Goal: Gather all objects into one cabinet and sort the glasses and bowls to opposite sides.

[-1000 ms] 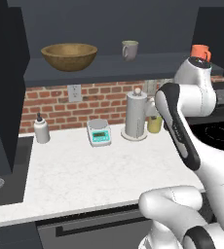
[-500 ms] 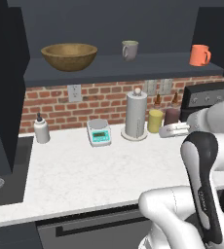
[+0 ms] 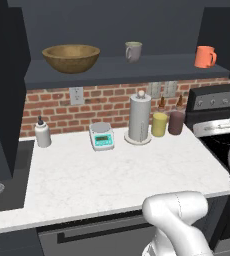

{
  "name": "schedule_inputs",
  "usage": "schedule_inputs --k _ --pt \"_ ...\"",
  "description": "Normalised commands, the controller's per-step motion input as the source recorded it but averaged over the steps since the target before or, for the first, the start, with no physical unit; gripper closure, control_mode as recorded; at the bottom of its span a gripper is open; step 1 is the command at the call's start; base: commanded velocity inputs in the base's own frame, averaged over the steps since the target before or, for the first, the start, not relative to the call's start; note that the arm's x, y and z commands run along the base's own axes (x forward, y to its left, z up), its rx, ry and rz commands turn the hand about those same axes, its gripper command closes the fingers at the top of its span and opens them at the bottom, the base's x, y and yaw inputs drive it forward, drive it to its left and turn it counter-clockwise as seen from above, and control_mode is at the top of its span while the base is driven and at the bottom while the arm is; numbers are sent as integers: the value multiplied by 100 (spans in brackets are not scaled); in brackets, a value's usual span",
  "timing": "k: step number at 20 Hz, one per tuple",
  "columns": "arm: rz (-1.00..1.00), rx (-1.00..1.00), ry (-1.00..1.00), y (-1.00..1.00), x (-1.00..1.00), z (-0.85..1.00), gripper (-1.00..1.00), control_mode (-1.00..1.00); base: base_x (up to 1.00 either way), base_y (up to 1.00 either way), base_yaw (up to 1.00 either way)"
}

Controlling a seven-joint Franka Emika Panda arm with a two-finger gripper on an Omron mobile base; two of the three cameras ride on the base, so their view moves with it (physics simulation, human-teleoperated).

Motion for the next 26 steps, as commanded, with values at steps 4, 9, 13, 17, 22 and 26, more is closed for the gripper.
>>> schedule_inputs --k 4,9,13,17,22,26 --pt "1 -11 0 -11 -67 10 -100 -100 0 0 0" --pt "1 0 0 0 -7 0 -100 -100 0 0 0" --pt "0 0 0 0 0 0 -100 -100 0 0 0" --pt "0 0 0 0 0 0 -100 -100 0 0 0" --pt "0 0 0 0 0 0 -100 -100 0 0 0" --pt "0 0 0 1 0 0 -100 -100 0 0 0"
